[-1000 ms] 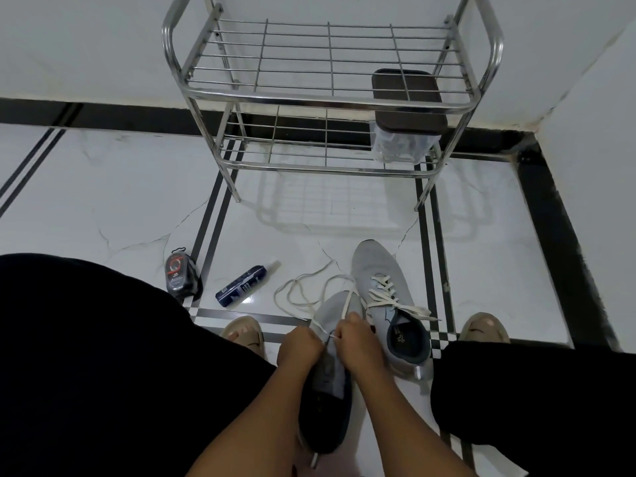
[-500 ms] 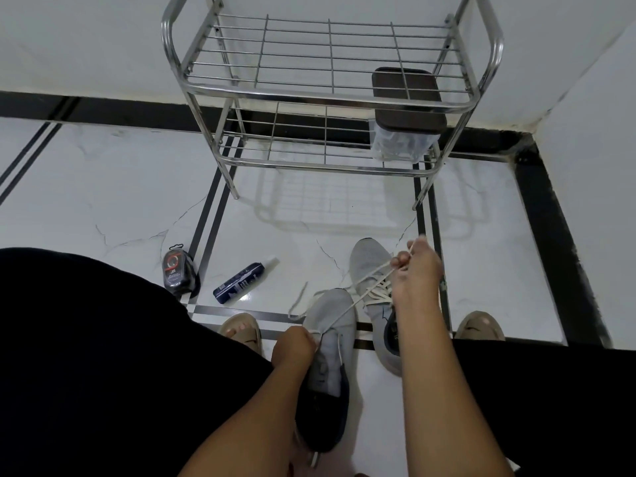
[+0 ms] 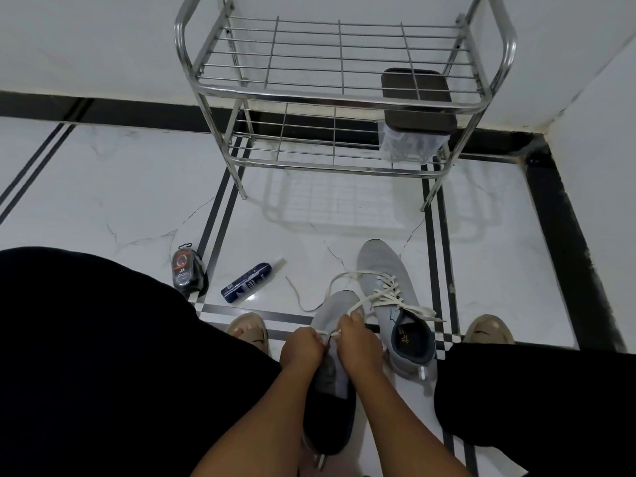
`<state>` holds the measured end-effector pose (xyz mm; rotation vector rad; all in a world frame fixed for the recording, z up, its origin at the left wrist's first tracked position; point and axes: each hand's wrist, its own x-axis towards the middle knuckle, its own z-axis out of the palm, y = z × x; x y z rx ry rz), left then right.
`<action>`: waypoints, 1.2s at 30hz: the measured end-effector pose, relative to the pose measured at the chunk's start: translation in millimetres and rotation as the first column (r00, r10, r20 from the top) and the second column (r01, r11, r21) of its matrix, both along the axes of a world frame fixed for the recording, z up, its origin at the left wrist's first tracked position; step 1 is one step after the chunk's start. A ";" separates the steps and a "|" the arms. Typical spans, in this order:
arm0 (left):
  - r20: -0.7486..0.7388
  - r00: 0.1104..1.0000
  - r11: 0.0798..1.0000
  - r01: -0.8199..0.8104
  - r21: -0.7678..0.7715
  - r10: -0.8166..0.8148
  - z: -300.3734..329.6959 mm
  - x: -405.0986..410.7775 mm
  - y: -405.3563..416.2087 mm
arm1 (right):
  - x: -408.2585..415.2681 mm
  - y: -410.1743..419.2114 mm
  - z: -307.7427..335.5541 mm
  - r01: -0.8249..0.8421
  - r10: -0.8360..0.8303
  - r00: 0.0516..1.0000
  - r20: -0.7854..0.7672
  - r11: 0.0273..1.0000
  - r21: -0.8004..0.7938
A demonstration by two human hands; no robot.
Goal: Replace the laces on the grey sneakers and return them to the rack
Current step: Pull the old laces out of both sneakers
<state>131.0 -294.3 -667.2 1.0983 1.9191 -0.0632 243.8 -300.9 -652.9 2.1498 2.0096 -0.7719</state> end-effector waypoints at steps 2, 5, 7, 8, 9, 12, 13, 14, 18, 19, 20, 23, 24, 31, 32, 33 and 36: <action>0.001 1.000 1.000 0.002 0.003 -0.002 -0.8 0.3 -0.4 | 3.5 2.8 -0.7 -0.032 0.032 0.999 -0.022 0.999 -0.001; 0.003 1.000 1.000 0.003 0.008 -0.003 -1.7 0.2 0.1 | 5.1 3.4 -4.7 -0.077 0.077 0.997 -0.020 0.996 -0.034; 0.002 1.000 1.000 0.001 0.004 -0.001 -2.3 -0.4 0.0 | 4.0 3.9 -6.5 -0.092 0.092 0.996 -0.012 0.994 -0.054; 0.002 1.000 1.000 -0.004 0.000 0.004 -3.0 -1.0 -0.3 | 2.7 3.8 -6.4 -0.087 0.087 0.996 -0.015 0.994 -0.062; 0.002 1.000 1.000 -0.012 -0.007 0.012 -3.6 -1.8 -0.7 | 1.4 3.7 -6.4 -0.045 0.043 0.998 -0.036 0.997 -0.067; -0.002 0.999 0.999 -0.038 -0.008 0.038 -5.8 -2.5 -2.6 | 3.8 8.1 -4.2 0.284 -0.290 0.950 -0.116 0.956 -0.071; -0.002 0.999 0.999 -0.046 -0.009 0.046 -5.1 -3.2 -3.8 | 5.8 12.8 -2.2 0.414 -0.414 0.891 -0.184 0.909 -0.041; -0.004 0.999 0.999 -0.054 -0.010 0.054 -6.2 -4.2 -4.8 | 8.4 19.9 3.5 0.560 -0.540 0.789 -0.295 0.829 -0.020; -0.012 0.996 0.996 -0.086 -0.033 0.086 -8.3 -9.9 -9.9 | 48.8 73.5 50.0 0.916 -0.623 -0.117 -0.773 0.232 -0.326; -0.014 0.996 0.995 -0.088 -0.053 0.088 -6.9 -9.7 -10.0 | 63.5 84.9 60.7 0.885 -0.545 -0.262 -0.796 0.192 -0.423; -0.018 0.997 0.994 -0.076 -0.072 0.075 -6.7 -9.0 -9.1 | 75.7 93.0 69.9 0.867 -0.502 -0.302 -0.810 0.209 -0.453; -0.020 0.999 0.995 -0.033 -0.094 0.031 7.9 -2.5 -2.6 | 84.5 96.2 90.4 0.831 -0.597 -0.051 -0.801 0.420 -0.366; -0.004 1.000 0.997 -0.026 -0.074 0.025 9.2 0.0 2.0 | 78.7 91.1 98.6 0.769 -0.643 0.050 -0.764 0.513 -0.381; 0.354 0.921 0.926 0.022 0.377 -0.165 57.5 26.7 45.6 | 37.2 66.4 159.7 0.075 -0.531 0.405 -0.744 0.831 -0.551; 0.399 0.895 0.912 0.020 0.409 -0.198 73.2 29.3 47.9 | 41.5 69.9 171.5 0.082 -0.523 0.318 -0.791 0.846 -0.527; 0.438 0.871 0.903 0.014 0.429 -0.222 86.2 29.8 49.3 | 47.3 73.5 183.7 0.136 -0.512 0.204 -0.834 0.859 -0.494; 0.611 0.752 0.927 0.000 0.376 -0.248 116.0 22.1 49.5 | 75.8 77.9 207.9 0.587 -0.351 -0.220 -0.910 0.697 -0.411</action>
